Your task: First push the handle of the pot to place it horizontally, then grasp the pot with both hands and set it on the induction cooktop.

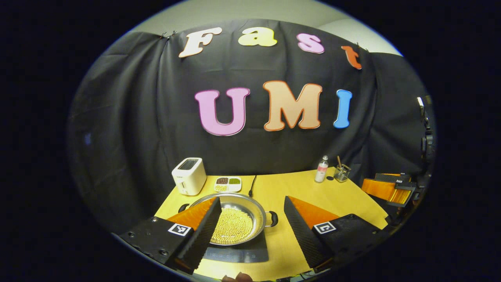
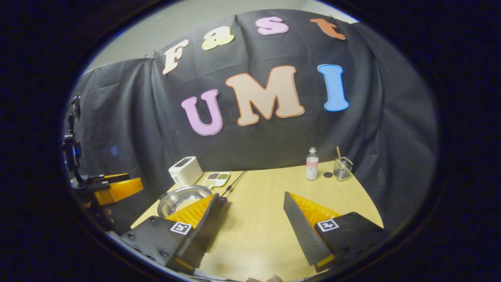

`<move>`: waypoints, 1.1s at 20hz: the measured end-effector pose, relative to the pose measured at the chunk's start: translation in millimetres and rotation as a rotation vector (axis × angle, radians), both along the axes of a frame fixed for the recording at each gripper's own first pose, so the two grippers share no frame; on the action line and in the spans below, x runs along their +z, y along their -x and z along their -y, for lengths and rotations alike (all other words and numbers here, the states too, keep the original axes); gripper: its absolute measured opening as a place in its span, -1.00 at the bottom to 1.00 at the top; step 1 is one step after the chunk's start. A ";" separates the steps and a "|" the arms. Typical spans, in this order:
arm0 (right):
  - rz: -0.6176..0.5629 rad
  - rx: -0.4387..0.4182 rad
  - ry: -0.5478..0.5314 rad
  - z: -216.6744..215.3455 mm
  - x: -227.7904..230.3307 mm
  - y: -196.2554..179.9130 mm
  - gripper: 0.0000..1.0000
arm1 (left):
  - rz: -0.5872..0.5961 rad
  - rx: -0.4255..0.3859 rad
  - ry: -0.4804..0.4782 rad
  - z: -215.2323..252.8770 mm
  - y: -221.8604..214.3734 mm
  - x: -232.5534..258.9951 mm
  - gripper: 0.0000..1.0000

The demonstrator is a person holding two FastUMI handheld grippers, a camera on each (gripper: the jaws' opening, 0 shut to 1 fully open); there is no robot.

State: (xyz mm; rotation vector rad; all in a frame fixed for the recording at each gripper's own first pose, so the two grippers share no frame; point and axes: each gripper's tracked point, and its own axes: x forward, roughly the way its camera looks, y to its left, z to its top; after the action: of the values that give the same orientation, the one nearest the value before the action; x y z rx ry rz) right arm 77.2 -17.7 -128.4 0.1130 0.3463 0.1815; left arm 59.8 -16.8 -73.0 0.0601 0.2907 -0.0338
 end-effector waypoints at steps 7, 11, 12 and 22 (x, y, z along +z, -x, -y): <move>0.195 -0.029 0.029 13.4 74.7 46.1 0.83 | 0.148 -0.009 0.000 -0.8 57.2 52.0 0.95; 0.292 -0.050 0.115 15.7 96.6 89.6 0.83 | 0.175 0.009 0.060 -7.9 95.8 51.4 1.00; 0.290 -0.055 0.133 16.7 95.3 101.9 0.84 | 0.184 -0.004 0.054 -5.7 102.0 52.1 0.96; 0.390 -0.068 0.129 15.7 140.1 131.1 0.99 | 0.260 -0.008 0.017 7.3 122.8 85.3 0.92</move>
State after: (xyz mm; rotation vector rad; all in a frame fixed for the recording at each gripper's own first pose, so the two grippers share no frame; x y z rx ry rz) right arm -54.0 -33.4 11.7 -0.0389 -0.0353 0.1101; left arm -63.0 -24.1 12.3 0.0480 0.0300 -0.0362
